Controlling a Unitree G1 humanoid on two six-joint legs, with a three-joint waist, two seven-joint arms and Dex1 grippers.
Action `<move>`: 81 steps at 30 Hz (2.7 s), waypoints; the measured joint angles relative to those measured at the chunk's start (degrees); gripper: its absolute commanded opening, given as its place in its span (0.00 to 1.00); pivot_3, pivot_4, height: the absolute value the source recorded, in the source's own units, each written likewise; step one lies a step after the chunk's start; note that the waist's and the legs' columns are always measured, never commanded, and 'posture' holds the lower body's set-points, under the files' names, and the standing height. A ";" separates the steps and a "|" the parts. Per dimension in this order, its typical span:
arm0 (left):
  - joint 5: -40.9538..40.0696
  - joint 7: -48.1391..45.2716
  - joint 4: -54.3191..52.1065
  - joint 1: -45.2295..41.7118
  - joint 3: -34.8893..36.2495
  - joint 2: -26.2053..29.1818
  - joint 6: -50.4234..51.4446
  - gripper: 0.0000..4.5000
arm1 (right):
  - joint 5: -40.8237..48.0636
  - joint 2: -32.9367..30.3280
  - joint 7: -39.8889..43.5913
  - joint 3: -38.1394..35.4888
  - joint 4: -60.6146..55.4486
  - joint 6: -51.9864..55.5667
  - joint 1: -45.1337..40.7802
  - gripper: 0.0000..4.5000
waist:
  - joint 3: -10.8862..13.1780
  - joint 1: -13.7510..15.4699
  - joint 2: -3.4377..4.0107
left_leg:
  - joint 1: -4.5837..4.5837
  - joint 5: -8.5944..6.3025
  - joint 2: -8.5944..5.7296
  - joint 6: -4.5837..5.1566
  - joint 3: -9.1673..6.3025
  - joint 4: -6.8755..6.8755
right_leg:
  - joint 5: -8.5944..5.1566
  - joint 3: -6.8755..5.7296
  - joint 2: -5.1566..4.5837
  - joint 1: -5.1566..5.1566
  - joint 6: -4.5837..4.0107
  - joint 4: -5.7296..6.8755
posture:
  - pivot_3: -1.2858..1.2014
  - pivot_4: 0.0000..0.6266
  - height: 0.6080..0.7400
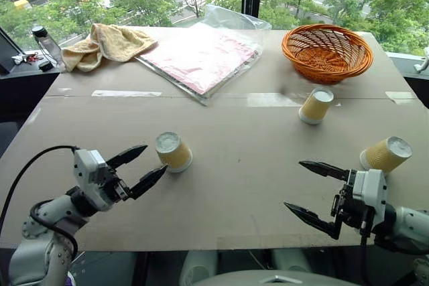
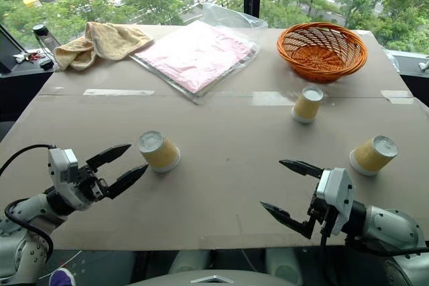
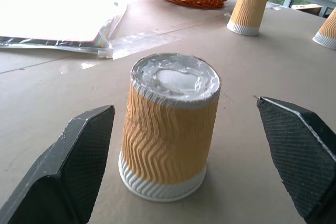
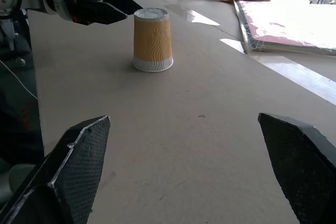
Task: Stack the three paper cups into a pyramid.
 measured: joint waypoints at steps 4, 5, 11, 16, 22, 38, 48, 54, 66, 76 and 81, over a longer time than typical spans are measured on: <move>0.49 2.75 -1.73 -5.92 -3.16 1.28 5.55 1.00 | 0.23 -0.18 0.14 -0.06 -0.03 -0.22 0.53 0.99 | 0.02 -0.27 0.03 | 0.00 0.00 -0.01 0.00 0.00 -0.01 | 0.03 0.01 0.02 0.00 -0.04 0.00 | 0.52 0.24 1.00; 1.06 3.05 -1.72 -6.70 -4.04 1.39 6.08 1.00 | 0.22 -0.18 0.04 -0.06 -0.03 -0.23 0.73 0.99 | 0.02 -0.32 0.03 | 0.00 0.00 -0.01 0.00 0.00 -0.02 | 0.03 0.02 0.03 -0.01 -0.04 0.00 | 0.52 0.24 1.00; 7.04 3.08 0.71 -9.07 -9.00 1.72 6.20 0.73 | -0.16 -0.02 -2.06 -0.28 -0.98 -0.19 2.12 1.00 | 0.03 -0.21 0.04 | 0.00 0.00 -0.01 0.00 0.00 -0.02 | 0.03 0.02 0.04 -0.01 -0.05 0.00 | 0.52 0.24 1.00; 9.29 0.95 3.40 -10.71 -9.94 1.73 3.21 0.51 | -0.18 0.14 -4.36 -0.48 -3.29 0.01 3.21 1.00 | 0.04 -0.14 0.06 | 0.02 0.00 -0.01 0.00 -0.01 -0.02 | 0.01 0.02 0.03 0.00 -0.02 0.01 | 0.52 0.24 1.00; 9.21 -0.56 5.58 -15.82 -11.78 0.79 3.92 0.51 | -0.30 0.27 -6.08 -0.71 -3.96 0.08 4.74 1.00 | 0.06 0.13 0.04 | -0.01 0.00 -0.01 0.00 -0.03 -0.01 | 0.03 0.00 0.03 0.00 -0.04 0.01 | 0.52 0.24 1.00; 19.66 -8.26 31.71 -47.21 -31.50 -12.19 0.73 0.63 | -5.74 6.03 -12.56 -3.95 -6.76 -1.72 14.42 1.00 | 0.09 -0.41 0.06 | -0.07 0.01 -0.12 0.00 -0.14 0.01 | 0.20 -0.01 0.07 0.00 0.13 0.04 | 0.52 0.24 1.00; 15.20 -11.35 29.32 -47.53 -27.81 -13.14 4.35 0.99 | -7.13 13.57 -23.70 -7.23 -11.33 0.18 14.13 1.00 | 0.15 -0.32 0.06 | -0.13 0.01 -0.10 0.01 -0.18 0.04 | 0.21 -0.03 0.05 -0.02 0.12 0.04 | 0.52 0.24 1.00; 4.57 -9.18 11.61 -43.14 -19.29 -6.57 16.97 0.99 | -10.77 13.07 -35.31 -14.93 -7.77 9.50 2.26 1.00 | 0.18 -0.19 0.18 | -0.08 0.01 -0.09 0.00 -0.18 0.03 | 0.19 -0.04 0.06 -0.01 0.07 0.07 | 0.52 0.24 1.00; -9.34 -8.44 -14.54 -32.66 -19.73 -0.44 29.78 0.99 | -11.46 9.68 -39.60 -22.58 11.57 26.10 -10.50 1.00 | 0.23 -0.45 0.32 | 0.00 0.02 -0.13 0.01 -0.09 -0.01 | 0.09 0.11 0.05 0.00 -0.11 0.08 | 0.52 0.24 1.00; -8.11 -7.12 -14.55 -30.06 -20.21 -0.82 26.79 1.00 | -4.90 11.08 -36.53 -24.05 13.25 28.46 -13.13 0.49 | 0.26 -0.35 0.36 | -0.07 0.01 -0.13 0.01 -0.07 -0.02 | 0.11 0.12 0.05 -0.01 -0.06 0.03 | 0.52 0.24 1.00; -6.55 -4.07 -11.90 -23.58 -16.35 -4.21 21.15 1.00 | 0.94 7.12 -28.56 -22.09 5.49 28.41 -10.23 0.49 | 0.35 -0.70 0.55 | 0.00 0.01 -0.10 0.01 -0.02 -0.04 | 0.10 0.19 0.07 -0.02 -0.09 0.06 | 0.52 0.24 1.00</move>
